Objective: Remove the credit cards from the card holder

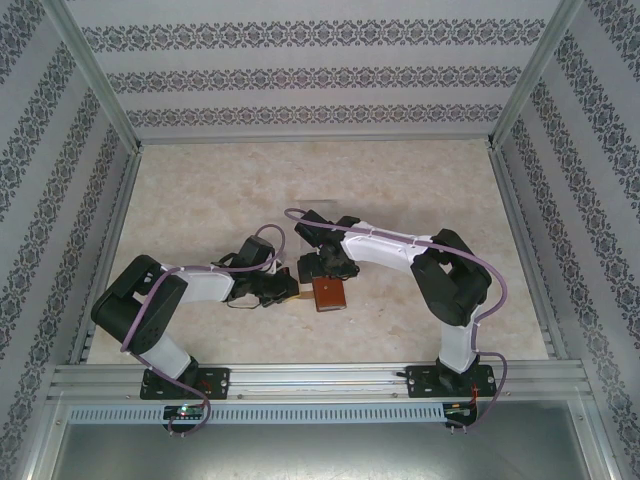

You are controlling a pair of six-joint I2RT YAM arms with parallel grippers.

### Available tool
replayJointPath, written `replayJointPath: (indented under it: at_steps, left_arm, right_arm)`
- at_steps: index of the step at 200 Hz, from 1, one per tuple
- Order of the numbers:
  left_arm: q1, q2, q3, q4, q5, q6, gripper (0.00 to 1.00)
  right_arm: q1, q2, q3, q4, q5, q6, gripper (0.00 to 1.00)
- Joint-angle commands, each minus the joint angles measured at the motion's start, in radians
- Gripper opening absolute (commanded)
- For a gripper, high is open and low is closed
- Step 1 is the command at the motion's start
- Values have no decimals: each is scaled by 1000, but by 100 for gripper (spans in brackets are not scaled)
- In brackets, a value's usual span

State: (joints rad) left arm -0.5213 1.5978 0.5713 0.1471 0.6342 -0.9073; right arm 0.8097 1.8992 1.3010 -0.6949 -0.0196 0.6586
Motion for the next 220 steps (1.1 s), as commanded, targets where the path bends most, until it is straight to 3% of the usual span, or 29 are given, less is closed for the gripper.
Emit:
replayJointPath:
  at_steps: [1, 140, 197, 220]
  left_arm:
    - [14, -24, -20, 22, 12, -12, 5]
    - [17, -25, -24, 13, 3, -19, 5]
    - [21, -38, -18, -13, -8, -17, 5]
    - [21, -43, -14, -26, -14, -15, 5]
  right_arm:
    - [10, 23, 25, -60, 38, 17, 91]
    - [13, -47, 20, -119, 70, 12, 88]
    - [10, -103, 8, -167, 96, -4, 83]
    - [5, -125, -3, -185, 105, -12, 76]
